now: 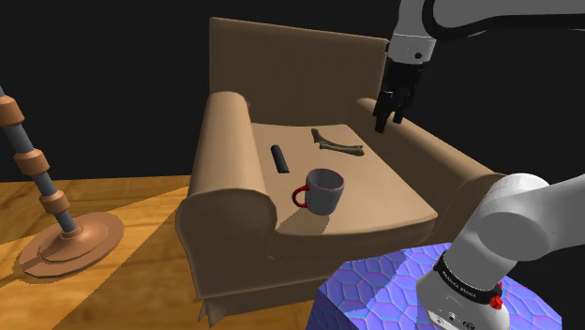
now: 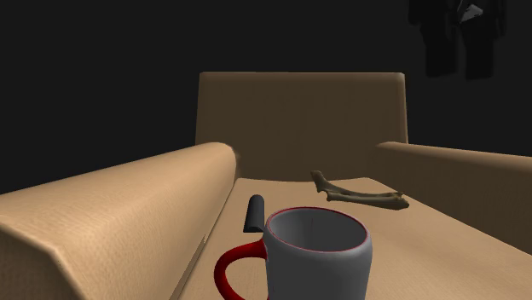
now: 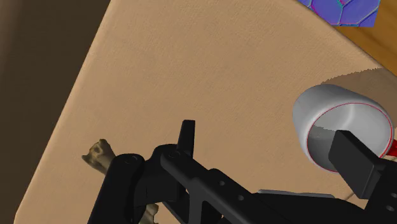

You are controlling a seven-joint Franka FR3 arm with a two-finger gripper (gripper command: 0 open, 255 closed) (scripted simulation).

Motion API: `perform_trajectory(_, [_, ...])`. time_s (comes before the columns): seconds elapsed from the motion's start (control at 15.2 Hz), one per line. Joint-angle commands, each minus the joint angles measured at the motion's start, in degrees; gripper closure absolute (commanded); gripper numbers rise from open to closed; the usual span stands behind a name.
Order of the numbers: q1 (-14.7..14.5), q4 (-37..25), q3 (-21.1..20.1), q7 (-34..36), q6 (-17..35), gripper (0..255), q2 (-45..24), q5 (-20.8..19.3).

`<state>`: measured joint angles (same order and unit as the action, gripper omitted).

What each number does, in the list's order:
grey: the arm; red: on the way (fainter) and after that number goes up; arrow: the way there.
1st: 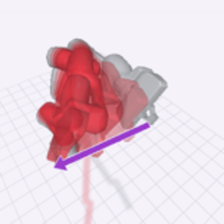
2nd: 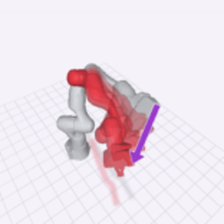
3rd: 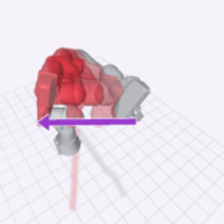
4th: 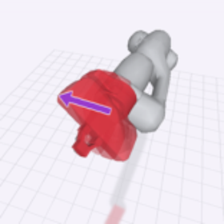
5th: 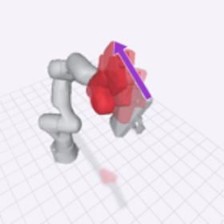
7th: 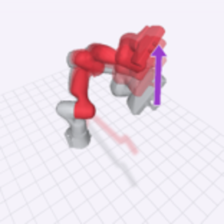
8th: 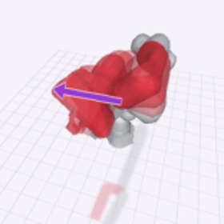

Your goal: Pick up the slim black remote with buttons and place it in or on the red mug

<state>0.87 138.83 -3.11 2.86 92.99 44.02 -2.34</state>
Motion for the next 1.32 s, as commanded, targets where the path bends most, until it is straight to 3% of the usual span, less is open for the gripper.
perform_trajectory(0.0, [0.0,0.0,0.0,0.0,0.0,0,0.0,0.0])
perform_trajectory(0.59, [1.4,-7.9,-3.2,10.2,10.2,0,-21.1,3.9])
perform_trajectory(1.25, [2.2,-23.4,-4.4,19.9,16.0,0,-45.1,6.0])
